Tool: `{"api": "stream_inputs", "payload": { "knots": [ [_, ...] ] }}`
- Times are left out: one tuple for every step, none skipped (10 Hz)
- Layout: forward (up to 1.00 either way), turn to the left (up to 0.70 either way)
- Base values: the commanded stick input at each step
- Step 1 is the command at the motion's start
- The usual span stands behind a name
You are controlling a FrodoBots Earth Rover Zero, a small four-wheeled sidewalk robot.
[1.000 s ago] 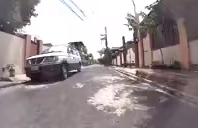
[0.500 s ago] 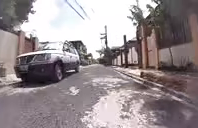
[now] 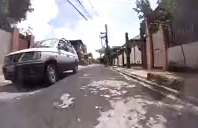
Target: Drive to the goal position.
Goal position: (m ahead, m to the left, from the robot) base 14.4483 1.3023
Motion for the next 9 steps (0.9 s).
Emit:
{"api": "stream_inputs", "payload": {
  "knots": [
    [1.00,0.00],
    [1.00,0.00],
    [1.00,0.00],
    [1.00,0.00],
    [1.00,0.00],
    [1.00,0.00],
    [1.00,0.00],
    [1.00,0.00],
    [1.00,0.00]
  ]
}}
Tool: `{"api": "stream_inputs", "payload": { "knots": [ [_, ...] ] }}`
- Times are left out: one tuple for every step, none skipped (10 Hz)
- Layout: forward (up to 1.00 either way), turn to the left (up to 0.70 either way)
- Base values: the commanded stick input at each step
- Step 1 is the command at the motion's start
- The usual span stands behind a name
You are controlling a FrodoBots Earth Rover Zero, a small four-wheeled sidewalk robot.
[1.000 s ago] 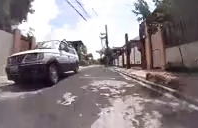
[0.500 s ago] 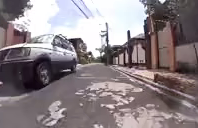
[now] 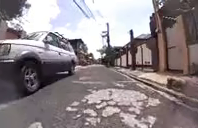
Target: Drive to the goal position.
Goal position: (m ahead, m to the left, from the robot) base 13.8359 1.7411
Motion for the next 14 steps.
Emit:
{"api": "stream_inputs", "payload": {
  "knots": [
    [1.00,0.00],
    [1.00,0.00],
    [1.00,0.00],
    [1.00,0.00],
    [1.00,0.00],
    [1.00,0.00],
    [1.00,0.00],
    [1.00,0.00],
    [1.00,0.00],
    [1.00,0.00],
    [1.00,0.00],
    [1.00,0.00],
    [1.00,0.00],
    [1.00,0.00]
  ]
}}
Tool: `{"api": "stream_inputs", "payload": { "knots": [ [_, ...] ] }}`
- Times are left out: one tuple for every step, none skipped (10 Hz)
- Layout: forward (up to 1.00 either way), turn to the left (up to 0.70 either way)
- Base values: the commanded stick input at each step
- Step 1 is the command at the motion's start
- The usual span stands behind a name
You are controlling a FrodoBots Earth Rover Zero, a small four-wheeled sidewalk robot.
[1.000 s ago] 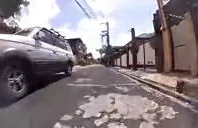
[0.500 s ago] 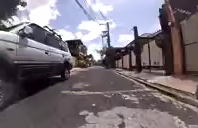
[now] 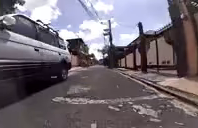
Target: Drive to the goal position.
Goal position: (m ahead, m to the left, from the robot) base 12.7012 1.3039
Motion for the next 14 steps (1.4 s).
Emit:
{"api": "stream_inputs", "payload": {
  "knots": [
    [1.00,0.00],
    [1.00,0.00],
    [1.00,0.00],
    [1.00,0.00],
    [1.00,0.00],
    [1.00,0.00],
    [1.00,0.00],
    [1.00,0.00],
    [1.00,0.00],
    [1.00,0.00],
    [1.00,0.00],
    [1.00,0.00],
    [1.00,0.00],
    [1.00,0.00]
  ]
}}
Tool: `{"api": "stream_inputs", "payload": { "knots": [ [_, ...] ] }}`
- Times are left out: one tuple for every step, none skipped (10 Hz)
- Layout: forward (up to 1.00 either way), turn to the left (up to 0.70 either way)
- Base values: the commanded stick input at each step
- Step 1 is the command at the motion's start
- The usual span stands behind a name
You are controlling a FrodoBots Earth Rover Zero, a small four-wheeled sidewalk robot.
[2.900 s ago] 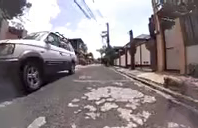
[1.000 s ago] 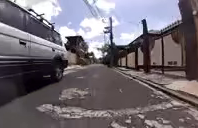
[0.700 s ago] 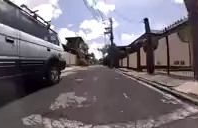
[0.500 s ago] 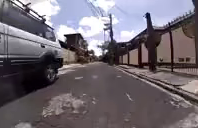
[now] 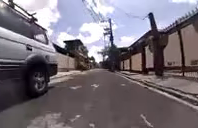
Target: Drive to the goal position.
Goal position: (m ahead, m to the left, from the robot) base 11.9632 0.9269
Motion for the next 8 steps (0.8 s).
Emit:
{"api": "stream_inputs", "payload": {
  "knots": [
    [1.00,0.00],
    [1.00,0.00],
    [1.00,0.00],
    [1.00,0.00],
    [1.00,0.00],
    [1.00,0.00],
    [1.00,0.00],
    [1.00,0.00]
  ]
}}
